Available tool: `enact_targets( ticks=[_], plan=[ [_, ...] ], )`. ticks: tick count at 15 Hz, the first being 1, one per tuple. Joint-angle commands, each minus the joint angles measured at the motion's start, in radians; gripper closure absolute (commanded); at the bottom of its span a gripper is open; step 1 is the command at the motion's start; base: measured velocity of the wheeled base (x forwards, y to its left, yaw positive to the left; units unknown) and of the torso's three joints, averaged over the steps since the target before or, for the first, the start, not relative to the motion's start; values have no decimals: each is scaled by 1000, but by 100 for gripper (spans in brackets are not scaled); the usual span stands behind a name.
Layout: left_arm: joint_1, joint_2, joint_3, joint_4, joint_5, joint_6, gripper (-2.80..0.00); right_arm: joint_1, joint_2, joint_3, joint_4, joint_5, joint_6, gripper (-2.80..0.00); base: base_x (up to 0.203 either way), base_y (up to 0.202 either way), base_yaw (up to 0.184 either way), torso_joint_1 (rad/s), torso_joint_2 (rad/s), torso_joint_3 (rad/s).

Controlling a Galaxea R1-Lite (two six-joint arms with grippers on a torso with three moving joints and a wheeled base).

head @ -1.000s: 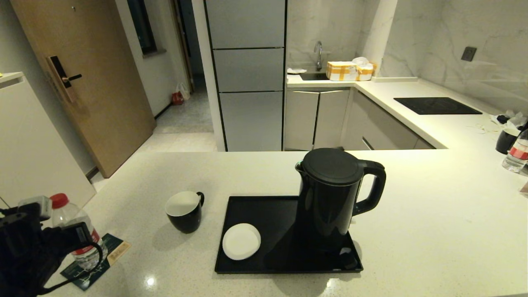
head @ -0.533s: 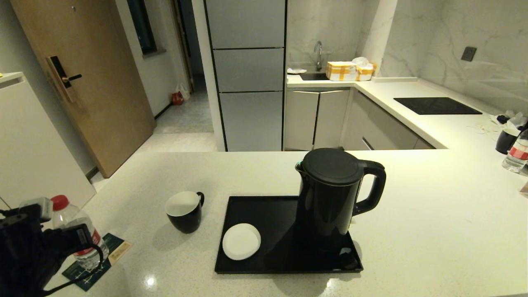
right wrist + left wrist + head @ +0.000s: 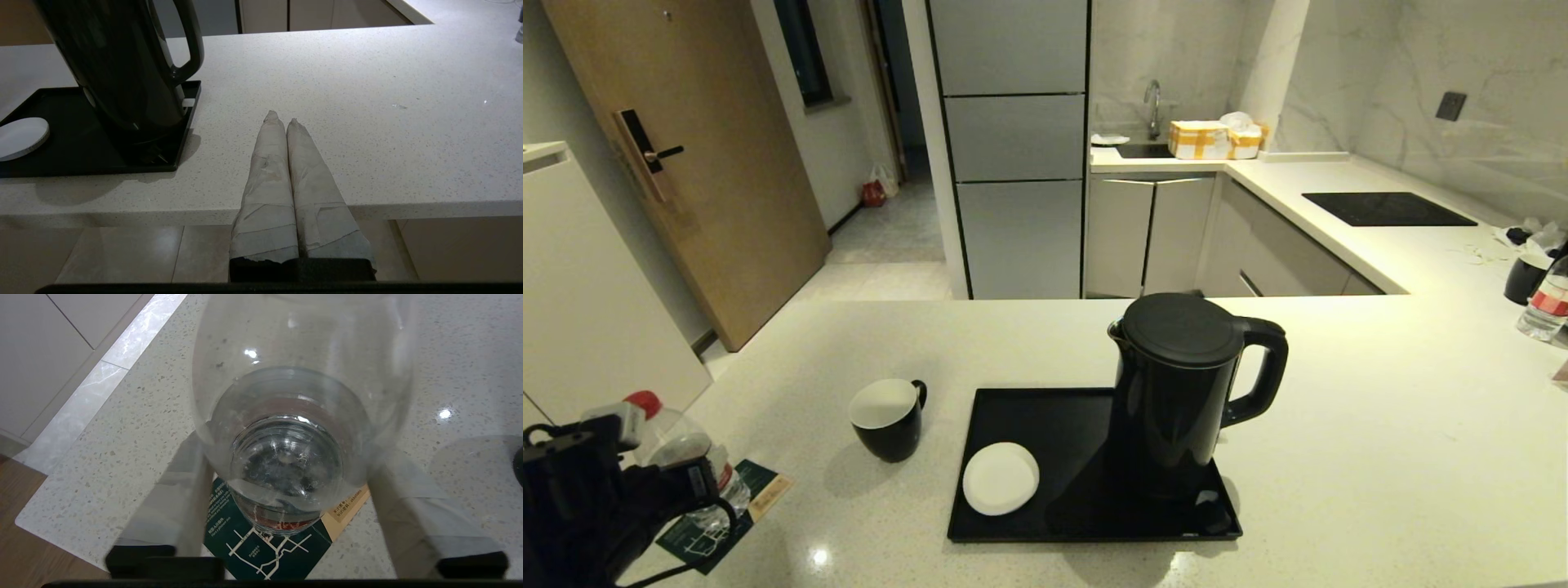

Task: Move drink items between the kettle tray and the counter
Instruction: Place it on the left, then pick up the kettle

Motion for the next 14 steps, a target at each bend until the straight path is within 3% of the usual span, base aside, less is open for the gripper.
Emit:
enact_targets(
  ticks=[1,7,12,14],
  plan=[
    [1,-9,4,-23,3,0,-280,0,2,0,0,0,0,0,0,0,0,0,0,0],
    [-5,-71,35,-23,3,-1,-280,0,2,0,0,0,0,0,0,0,0,0,0,0],
    [-5,-279,63,-23,-6,-3,-280,0,2,0,0,0,0,0,0,0,0,0,0,0],
    [-40,-322,26,-23,19,24,-280,0,2,2,0,0,0,0,0,0,0,0,0,0]
  ],
)
